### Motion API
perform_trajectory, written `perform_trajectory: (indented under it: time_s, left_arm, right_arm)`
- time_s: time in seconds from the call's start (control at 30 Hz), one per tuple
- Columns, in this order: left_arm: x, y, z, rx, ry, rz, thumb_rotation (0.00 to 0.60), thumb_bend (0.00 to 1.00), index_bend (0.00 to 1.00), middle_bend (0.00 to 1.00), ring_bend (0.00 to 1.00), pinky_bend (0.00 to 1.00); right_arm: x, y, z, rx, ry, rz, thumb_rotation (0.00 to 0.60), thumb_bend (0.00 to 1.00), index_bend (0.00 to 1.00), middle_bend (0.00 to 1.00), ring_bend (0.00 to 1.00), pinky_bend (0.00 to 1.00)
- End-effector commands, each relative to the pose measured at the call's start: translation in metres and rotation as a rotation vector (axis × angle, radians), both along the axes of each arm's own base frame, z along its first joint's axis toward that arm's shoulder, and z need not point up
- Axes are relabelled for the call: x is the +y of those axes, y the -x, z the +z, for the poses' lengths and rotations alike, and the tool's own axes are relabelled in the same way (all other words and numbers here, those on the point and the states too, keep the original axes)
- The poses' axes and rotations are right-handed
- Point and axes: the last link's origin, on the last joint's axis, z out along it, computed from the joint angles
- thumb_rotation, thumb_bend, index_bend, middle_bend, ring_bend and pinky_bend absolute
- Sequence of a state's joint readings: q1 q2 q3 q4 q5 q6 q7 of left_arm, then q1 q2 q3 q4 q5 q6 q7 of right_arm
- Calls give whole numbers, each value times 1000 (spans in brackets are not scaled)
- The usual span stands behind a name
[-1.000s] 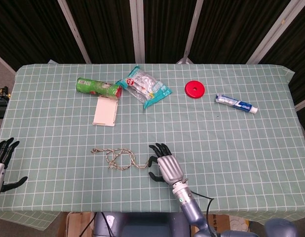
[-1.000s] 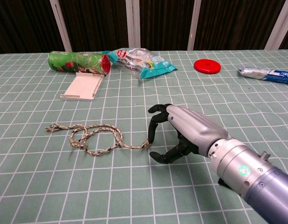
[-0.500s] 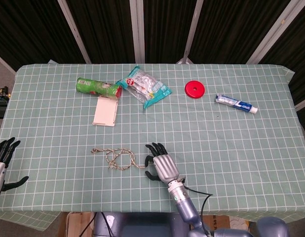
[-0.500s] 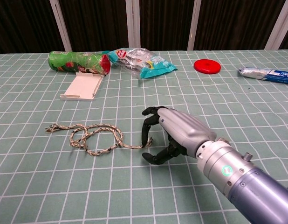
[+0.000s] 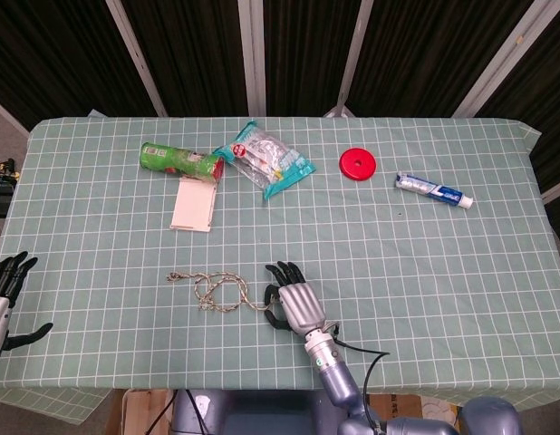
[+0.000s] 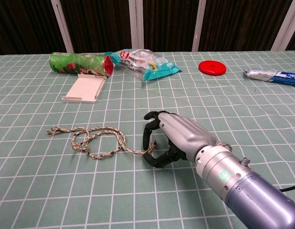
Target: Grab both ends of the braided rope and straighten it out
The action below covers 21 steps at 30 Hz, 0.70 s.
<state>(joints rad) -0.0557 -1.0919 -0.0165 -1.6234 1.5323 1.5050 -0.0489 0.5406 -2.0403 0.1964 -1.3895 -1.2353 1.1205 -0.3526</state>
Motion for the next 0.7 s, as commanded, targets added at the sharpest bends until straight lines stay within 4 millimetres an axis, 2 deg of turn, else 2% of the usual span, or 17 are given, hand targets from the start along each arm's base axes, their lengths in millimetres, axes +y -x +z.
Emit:
perform_trajectory:
  time_s: [0.03, 0.7]
  left_arm:
    - [0, 0, 0, 0, -1, 0, 600, 130, 79, 0, 0, 0]
    - [-1, -2, 1, -1, 0, -4, 600, 130, 78, 0, 0, 0]
  right_arm:
    - [0, 0, 0, -3, 3, -1, 600, 400, 572, 154, 0, 0]
    - [5, -1, -5, -14, 8, -5, 600, 400, 572, 154, 0, 0]
